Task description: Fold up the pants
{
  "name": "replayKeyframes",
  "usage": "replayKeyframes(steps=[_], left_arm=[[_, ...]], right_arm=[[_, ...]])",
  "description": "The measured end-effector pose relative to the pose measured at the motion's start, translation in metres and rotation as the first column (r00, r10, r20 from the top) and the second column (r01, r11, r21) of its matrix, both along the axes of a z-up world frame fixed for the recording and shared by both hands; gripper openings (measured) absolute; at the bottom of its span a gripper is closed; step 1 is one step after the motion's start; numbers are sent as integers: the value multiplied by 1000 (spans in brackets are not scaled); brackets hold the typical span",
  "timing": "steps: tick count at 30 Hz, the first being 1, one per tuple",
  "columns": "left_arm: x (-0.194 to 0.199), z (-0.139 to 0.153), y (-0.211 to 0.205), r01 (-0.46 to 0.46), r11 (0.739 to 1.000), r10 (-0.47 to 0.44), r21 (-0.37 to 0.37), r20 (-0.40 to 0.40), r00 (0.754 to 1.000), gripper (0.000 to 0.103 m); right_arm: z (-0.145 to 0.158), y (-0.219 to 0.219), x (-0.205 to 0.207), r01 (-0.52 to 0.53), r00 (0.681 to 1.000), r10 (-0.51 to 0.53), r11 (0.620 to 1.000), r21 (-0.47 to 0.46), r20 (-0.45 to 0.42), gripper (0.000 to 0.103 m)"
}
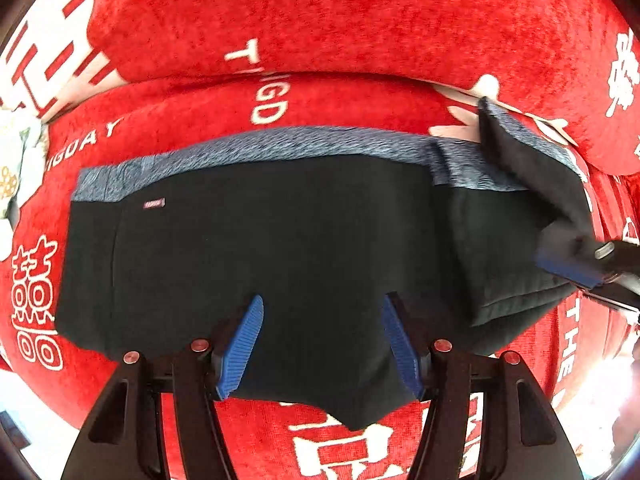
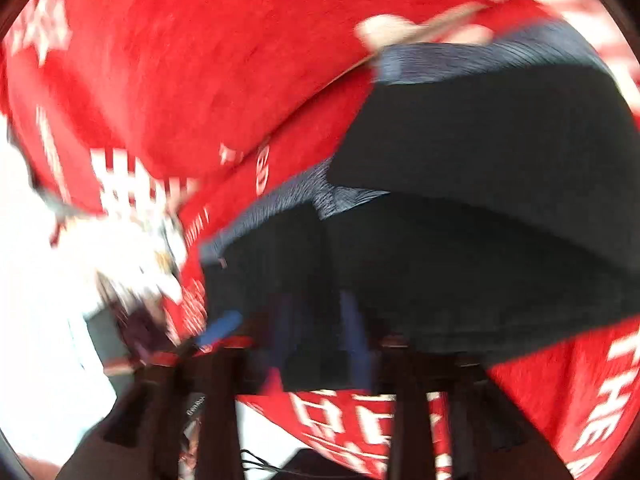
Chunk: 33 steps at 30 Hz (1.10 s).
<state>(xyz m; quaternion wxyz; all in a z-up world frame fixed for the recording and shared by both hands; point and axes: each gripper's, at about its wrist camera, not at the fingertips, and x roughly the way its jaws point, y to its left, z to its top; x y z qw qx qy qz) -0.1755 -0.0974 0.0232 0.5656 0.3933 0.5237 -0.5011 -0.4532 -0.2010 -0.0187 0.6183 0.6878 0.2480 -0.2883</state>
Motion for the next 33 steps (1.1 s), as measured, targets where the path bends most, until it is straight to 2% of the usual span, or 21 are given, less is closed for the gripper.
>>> replayKeyframes(steps=[1,2,5,7,9,10,11,14,17,20,21,23,25,26,28,29,30,33], left_arm=[[2,-1,0,-10,1000,10,1,-6,1000,63],[3,-1,0,-18,1000,18,1,-12,1000,63],[-5,0,-2,-18,1000,18,-14,-24,1000,63],[-12,0,-3,-2,1000,2,-16,-31,1000,63],[-21,-2,-2,14,1000,-14,-5,-34,999,63],[-22,-1,-1,22,1000,-22,-1,-33,999,63],[-23,0,1,30,1000,-30,-2,-30,999,63],[-21,6,6,32,999,-32,-11,-19,999,63],[-17,5,7,19,1000,-19,-3,-7,1000,63],[-16,1,5,5,1000,-5,13,7,1000,63],[-17,2,5,8,1000,-8,7,9,1000,63],[-22,5,3,23,1000,-23,-8,19,1000,63],[-32,6,-1,40,999,-40,-16,23,999,63],[-35,5,-4,46,999,-45,-11,15,999,63],[-39,7,-6,46,999,-46,-12,3,999,63],[-41,10,-9,47,999,-47,-19,-3,999,63],[-45,14,-15,49,998,-49,-34,-15,999,63],[-53,20,-31,59,996,-62,-67,-36,997,63]], right_arm=[[-3,-1,-9,71,997,-71,997,2,4,71],[-8,-4,-21,145,989,-145,989,0,16,71],[-29,-15,-45,316,944,-319,947,51,87,71],[-43,-19,-55,403,903,-413,910,98,119,64],[-54,-20,-61,449,869,-472,878,166,148,5],[-53,-18,-68,456,864,-482,871,180,147,5],[-47,-17,-67,443,873,-466,882,164,147,5],[-21,-2,-59,313,932,-327,943,108,153,5],[-32,27,-34,195,972,-211,970,148,101,5],[-66,41,-26,184,979,-197,963,197,51,4],[-72,41,-24,196,975,-212,961,197,60,4],[-70,40,-23,189,977,-204,965,183,67,4],[-58,38,-19,114,991,-123,979,167,44,6],[-53,39,-17,82,996,-88,982,169,31,9],[-42,41,-13,-7,1000,4,982,191,16,26],[-33,43,-12,-52,998,56,980,194,-11,42],[-19,44,-13,-84,996,89,982,167,-21,46],[21,38,-37,-98,995,98,995,37,0,46]])
